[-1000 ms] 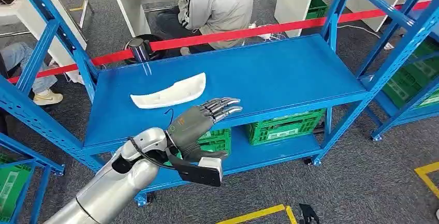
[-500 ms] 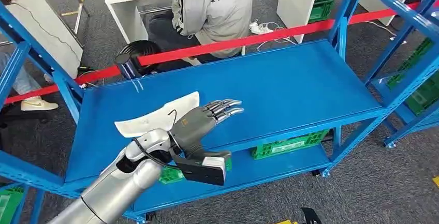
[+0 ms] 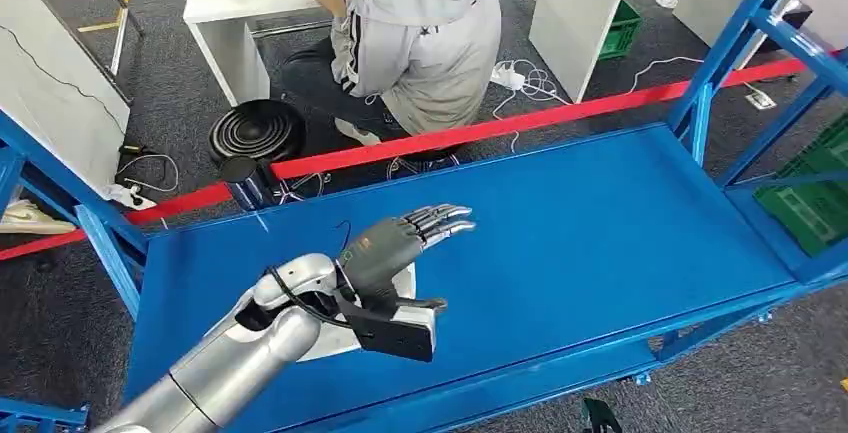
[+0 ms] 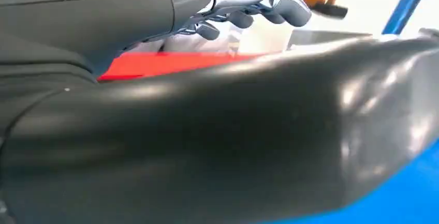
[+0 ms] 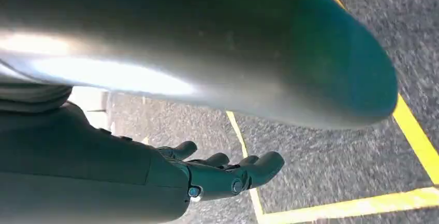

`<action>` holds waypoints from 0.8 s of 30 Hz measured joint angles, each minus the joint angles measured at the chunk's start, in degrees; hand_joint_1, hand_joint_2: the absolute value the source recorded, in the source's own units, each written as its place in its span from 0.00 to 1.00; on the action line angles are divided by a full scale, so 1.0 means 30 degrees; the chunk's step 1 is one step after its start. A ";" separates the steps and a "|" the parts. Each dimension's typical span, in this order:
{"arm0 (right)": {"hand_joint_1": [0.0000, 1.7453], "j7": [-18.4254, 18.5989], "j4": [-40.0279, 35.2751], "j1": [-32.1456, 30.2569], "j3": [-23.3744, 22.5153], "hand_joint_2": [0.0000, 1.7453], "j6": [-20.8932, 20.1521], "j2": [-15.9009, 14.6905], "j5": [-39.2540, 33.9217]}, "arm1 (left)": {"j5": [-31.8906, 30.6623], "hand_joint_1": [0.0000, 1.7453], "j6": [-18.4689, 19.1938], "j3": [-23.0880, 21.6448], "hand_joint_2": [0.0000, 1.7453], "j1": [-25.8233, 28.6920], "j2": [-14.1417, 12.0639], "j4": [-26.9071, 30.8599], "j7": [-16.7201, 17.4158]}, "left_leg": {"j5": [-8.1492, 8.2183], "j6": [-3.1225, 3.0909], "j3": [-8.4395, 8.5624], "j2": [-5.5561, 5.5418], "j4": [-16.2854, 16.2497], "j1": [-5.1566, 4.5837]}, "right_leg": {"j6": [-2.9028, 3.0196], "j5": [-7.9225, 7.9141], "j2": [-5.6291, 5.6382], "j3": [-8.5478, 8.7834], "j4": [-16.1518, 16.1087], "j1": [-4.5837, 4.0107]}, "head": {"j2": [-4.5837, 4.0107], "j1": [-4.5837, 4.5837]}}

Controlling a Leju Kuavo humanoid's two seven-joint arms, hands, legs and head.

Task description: Take the parts from the cabinet and place them on the table.

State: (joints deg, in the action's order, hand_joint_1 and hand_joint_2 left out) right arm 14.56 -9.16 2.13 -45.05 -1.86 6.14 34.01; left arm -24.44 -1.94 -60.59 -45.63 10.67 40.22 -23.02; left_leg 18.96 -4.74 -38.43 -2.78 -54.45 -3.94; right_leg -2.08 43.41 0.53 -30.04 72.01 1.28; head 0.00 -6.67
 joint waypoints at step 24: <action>0.00 -0.0015 0.0051 0.0261 -0.0058 0.00 -0.0139 0.0335 0.0291 | 0.0532 0.00 0.0320 -0.0007 0.00 -0.0608 -0.0138 0.0161 -0.0058 | 0.1268 -0.1422 0.1213 0.0576 -0.0406 -0.0672 | 0.0220 -0.4090 -0.0239 0.0151 -0.4577 0.0112 | 0.0000 0.0299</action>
State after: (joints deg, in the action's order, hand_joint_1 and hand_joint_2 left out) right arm 14.51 -9.01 2.92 -45.22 -2.27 7.15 34.88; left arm -22.84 -0.98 -60.61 -47.45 10.25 40.70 -23.19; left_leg 22.77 -9.00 -34.79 -1.06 -55.66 -5.95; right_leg -1.42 31.13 -0.19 -29.59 58.28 1.62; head 0.00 -5.77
